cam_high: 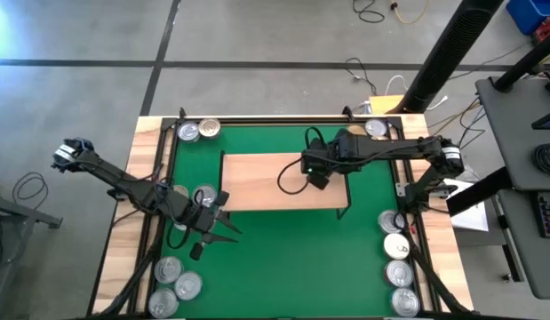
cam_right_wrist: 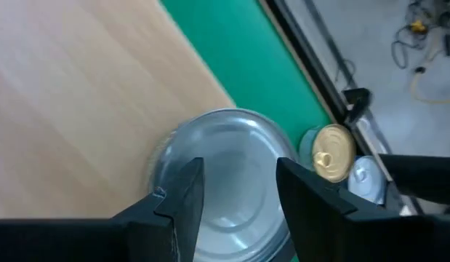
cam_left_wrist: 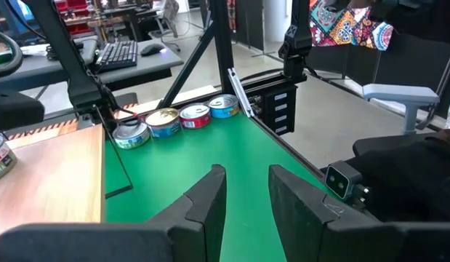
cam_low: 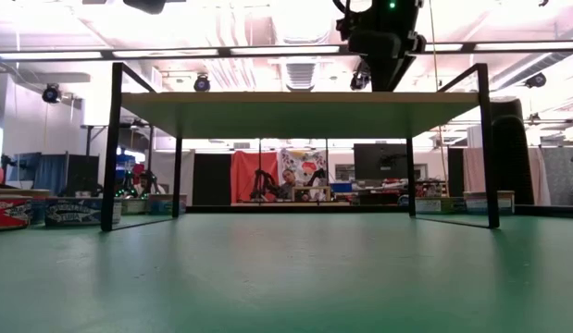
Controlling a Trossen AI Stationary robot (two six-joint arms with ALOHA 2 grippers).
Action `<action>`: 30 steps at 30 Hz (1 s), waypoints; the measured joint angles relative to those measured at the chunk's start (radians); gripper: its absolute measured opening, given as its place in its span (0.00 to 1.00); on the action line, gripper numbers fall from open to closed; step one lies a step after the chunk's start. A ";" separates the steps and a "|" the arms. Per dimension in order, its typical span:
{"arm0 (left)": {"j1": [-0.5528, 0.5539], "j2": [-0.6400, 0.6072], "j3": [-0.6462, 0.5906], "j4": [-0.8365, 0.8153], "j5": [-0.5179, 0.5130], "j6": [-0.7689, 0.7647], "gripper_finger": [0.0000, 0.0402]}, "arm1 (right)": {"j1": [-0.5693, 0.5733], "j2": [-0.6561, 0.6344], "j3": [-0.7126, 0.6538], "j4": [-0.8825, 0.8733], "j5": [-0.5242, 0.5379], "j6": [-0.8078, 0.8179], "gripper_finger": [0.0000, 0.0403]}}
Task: Stack canned seafood by type on shelf
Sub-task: Put the top green tuna can into the shelf, then stack the green tuna can on top of the green tuna can on the shelf
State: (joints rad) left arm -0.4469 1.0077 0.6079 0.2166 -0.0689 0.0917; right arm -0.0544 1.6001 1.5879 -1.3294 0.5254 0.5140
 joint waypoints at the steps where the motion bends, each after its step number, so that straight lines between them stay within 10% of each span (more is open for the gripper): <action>1: 0.000 0.000 0.000 0.000 0.000 -0.001 0.23 | 0.000 0.000 0.000 0.002 0.003 0.000 0.41; 17: -0.073 0.016 -0.001 -0.001 0.003 -0.024 0.23 | 0.009 -0.117 -0.016 -0.115 0.093 0.170 0.41; 30: -0.166 0.037 -0.001 -0.004 -0.002 -0.024 0.23 | -0.041 -0.413 -0.313 -0.038 0.184 0.566 0.41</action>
State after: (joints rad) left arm -0.6125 1.0442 0.6071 0.2130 -0.0708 0.0673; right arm -0.0953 1.1874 1.2753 -1.3672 0.7097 1.0799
